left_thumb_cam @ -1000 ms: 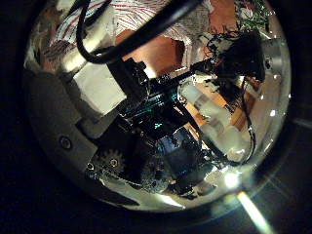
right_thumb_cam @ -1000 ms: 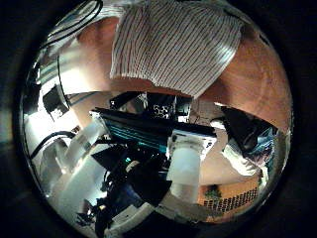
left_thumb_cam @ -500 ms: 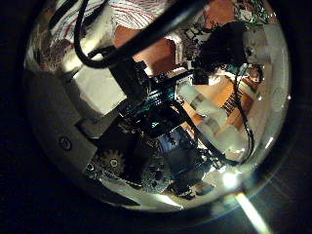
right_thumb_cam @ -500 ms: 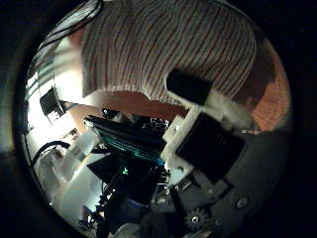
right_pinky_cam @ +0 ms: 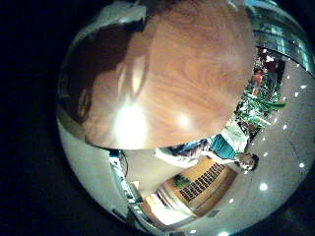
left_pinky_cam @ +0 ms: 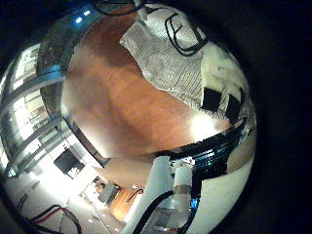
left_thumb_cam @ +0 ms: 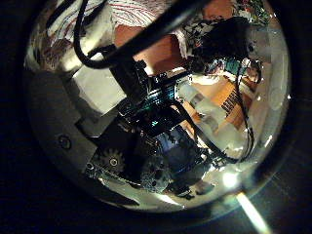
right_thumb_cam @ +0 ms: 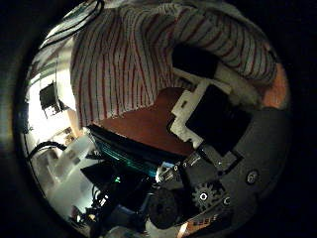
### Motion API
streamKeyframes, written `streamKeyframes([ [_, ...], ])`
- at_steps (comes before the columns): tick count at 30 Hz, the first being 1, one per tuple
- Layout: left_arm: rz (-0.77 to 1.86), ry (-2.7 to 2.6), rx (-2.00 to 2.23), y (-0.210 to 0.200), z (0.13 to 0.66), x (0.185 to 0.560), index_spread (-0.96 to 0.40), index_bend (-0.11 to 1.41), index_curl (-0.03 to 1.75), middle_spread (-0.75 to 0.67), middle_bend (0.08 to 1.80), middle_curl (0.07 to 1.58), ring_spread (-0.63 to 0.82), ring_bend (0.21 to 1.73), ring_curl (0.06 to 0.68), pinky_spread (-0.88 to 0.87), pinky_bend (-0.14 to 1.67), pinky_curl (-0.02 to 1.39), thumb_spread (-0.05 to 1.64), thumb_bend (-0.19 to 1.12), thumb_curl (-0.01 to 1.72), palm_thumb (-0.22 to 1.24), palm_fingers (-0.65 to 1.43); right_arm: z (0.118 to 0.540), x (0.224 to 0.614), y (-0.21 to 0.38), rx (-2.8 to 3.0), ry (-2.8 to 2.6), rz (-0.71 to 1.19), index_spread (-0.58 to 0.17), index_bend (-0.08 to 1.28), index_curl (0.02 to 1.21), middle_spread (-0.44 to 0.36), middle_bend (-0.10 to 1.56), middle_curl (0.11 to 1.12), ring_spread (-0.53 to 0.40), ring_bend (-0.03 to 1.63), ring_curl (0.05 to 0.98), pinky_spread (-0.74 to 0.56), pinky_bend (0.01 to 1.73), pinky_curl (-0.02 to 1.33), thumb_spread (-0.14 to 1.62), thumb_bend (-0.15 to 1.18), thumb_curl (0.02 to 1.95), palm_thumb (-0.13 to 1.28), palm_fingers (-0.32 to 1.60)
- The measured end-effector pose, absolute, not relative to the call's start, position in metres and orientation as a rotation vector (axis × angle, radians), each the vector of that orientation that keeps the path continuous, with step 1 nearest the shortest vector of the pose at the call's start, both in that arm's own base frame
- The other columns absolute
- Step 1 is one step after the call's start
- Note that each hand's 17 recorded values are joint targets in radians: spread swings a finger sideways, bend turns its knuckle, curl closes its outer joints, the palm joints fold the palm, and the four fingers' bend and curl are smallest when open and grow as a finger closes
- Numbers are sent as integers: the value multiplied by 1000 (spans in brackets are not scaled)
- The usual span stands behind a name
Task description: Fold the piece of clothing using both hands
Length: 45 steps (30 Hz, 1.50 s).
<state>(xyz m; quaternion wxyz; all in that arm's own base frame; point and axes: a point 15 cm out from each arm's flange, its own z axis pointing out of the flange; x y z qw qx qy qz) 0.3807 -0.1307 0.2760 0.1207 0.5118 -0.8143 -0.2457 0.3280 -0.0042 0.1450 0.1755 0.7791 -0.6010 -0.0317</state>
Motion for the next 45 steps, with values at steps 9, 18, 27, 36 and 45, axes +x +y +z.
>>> streamKeyframes([
  [9,-665,-2372,1496,-114,288,371,-721,272,1365,-618,890,998,-490,1252,515,-684,949,743,1166,-15,470,694,989,221,330,-12,2244,-1744,-17,-356,1023,811,-243,1177,943,-239,1381,709,-206,1390,712,1091,-2,556,1018,1043],
  [18,-658,-2367,1484,-103,290,359,-714,244,1389,-627,866,1005,-490,1235,511,-691,930,749,1163,-15,473,689,1003,265,328,-11,2278,-1774,32,-341,1018,866,-228,1202,965,-232,1401,741,-194,1378,774,1112,-11,595,1020,1023],
  [27,-613,-2376,1506,-84,309,343,-705,217,1406,-641,849,1009,-496,1219,509,-698,907,755,1160,-16,471,684,1019,309,324,-6,2308,-1828,90,-335,1004,898,-218,1199,968,-226,1396,752,-190,1351,820,1119,-9,622,1016,1034],
  [36,-577,-2363,1570,-77,312,373,-701,195,1419,-651,822,1008,-498,1207,509,-702,886,758,1151,-16,476,689,1044,348,374,7,2333,-1894,134,-335,982,919,-212,1195,967,-225,1384,758,-192,1317,858,1115,-12,645,1014,1046],
  [45,-587,-2293,1652,-76,256,428,-695,193,1427,-663,811,1015,-503,1189,509,-709,868,764,1147,-16,478,689,1045,307,463,25,2292,-1845,42,-341,955,939,-211,1179,967,-226,1372,766,-196,1289,892,1126,-20,645,973,1022],
])
